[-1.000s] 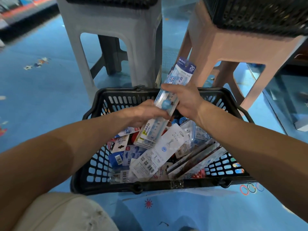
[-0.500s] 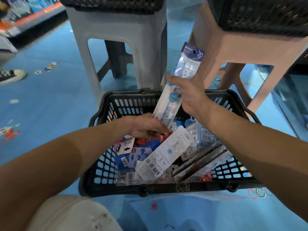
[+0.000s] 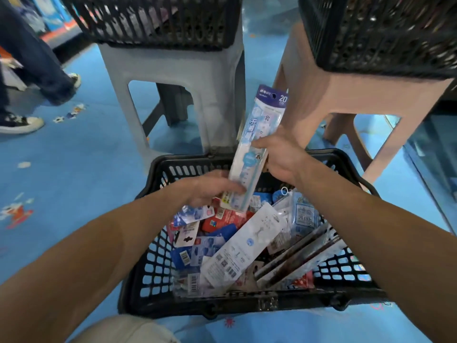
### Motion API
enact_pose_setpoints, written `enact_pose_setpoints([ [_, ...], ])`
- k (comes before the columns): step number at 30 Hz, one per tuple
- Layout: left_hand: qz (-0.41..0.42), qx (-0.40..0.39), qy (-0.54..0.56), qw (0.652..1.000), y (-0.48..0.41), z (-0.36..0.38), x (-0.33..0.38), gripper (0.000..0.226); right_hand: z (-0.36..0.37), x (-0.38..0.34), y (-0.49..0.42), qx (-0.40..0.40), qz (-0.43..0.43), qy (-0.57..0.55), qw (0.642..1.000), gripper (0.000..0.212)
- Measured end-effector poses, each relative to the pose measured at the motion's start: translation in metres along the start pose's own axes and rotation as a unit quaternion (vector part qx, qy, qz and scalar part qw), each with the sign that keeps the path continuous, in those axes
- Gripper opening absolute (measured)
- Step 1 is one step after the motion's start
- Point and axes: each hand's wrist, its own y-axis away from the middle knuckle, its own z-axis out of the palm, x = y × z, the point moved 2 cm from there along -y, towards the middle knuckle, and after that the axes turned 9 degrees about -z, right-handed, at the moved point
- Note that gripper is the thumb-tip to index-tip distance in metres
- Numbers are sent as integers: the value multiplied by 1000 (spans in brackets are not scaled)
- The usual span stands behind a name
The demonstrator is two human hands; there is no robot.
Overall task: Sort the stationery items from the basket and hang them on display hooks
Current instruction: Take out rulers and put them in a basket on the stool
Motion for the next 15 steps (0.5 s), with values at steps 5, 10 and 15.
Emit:
enact_pose_setpoints([
  [5, 48, 52, 26, 997, 41, 12, 39, 22, 14, -13, 28, 44, 53, -9, 998, 48],
  [10, -18, -7, -10, 1000, 123, 17, 77, 37, 28, -69, 64, 40, 97, -3, 994, 51],
  [15, -60, -38, 1, 998, 217, 13, 143, 37, 35, -174, 100, 13, 138, 61, 989, 39],
])
